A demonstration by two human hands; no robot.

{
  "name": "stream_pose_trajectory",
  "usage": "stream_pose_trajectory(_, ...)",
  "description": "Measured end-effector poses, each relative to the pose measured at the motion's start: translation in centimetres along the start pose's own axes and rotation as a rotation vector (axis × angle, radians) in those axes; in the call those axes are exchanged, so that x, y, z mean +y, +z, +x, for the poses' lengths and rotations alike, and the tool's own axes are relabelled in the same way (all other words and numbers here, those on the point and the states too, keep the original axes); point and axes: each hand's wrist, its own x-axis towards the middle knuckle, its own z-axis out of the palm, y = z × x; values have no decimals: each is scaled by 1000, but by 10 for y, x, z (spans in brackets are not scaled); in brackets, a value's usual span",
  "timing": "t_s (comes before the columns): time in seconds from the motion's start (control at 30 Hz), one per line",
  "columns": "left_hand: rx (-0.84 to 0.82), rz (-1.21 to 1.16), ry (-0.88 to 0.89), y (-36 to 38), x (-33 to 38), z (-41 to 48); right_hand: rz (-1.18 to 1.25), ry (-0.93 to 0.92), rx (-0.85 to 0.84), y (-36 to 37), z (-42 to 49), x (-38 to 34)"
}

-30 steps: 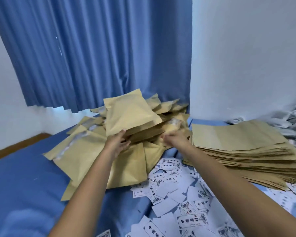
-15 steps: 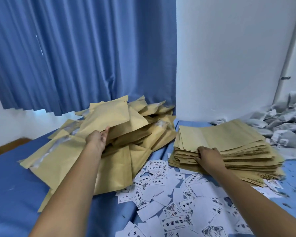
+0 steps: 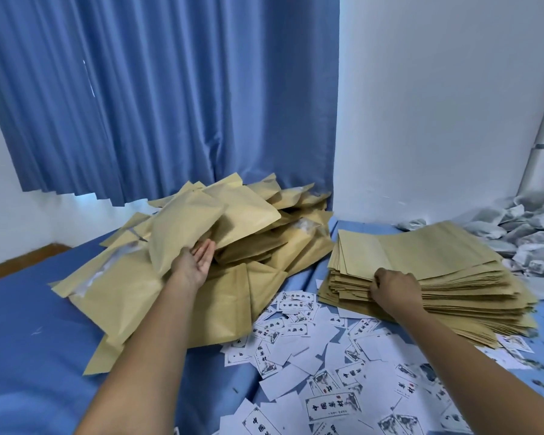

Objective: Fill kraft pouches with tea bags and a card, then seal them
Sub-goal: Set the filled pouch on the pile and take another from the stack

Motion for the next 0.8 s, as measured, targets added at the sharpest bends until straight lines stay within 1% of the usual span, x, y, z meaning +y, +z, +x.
stream_pose_trajectory(0.07,-17,128,-32,1,-4,0,-58,-41,-15,-2,0,-1)
stream_pose_trajectory(0.2,-76,330,-93,2,-21,-2,-170,-181,-38,-7,-1,1)
stream_pose_trajectory(0.3,-158,527,-139,5,-52,-14,-233,-190,-25,-14,-6,7)
stream_pose_trajectory(0.37,-241,706,-196,11,-81,-29,-230,-178,-4,-18,-13,10)
stream_pose_trajectory(0.47,-382,931,-342,26,-133,-56,-81,-201,115,-27,-35,6)
stream_pose_trajectory(0.53,-497,1035,-474,36,-167,-75,111,-282,179,-29,-60,1)
stream_pose_trajectory(0.57,-538,1090,-488,40,-182,-81,243,-318,141,-26,-73,1)
stream_pose_trajectory(0.6,-566,1160,-448,42,-195,-84,382,-311,107,-24,-84,4)
stream_pose_trajectory(0.63,-592,1249,-376,46,-208,-86,525,-232,73,-24,-91,16)
stream_pose_trajectory(0.67,-601,1338,-304,48,-216,-87,666,-86,62,-24,-93,29)
stream_pose_trajectory(0.7,-602,1416,-263,50,-221,-88,721,89,103,-24,-92,50)
stream_pose_trajectory(0.73,-594,1476,-245,52,-225,-89,679,263,151,-26,-92,73)
stream_pose_trajectory(0.77,-585,1511,-245,52,-226,-92,579,420,174,-29,-91,98)
stream_pose_trajectory(0.8,-580,1504,-279,53,-226,-94,505,556,164,-31,-92,123)
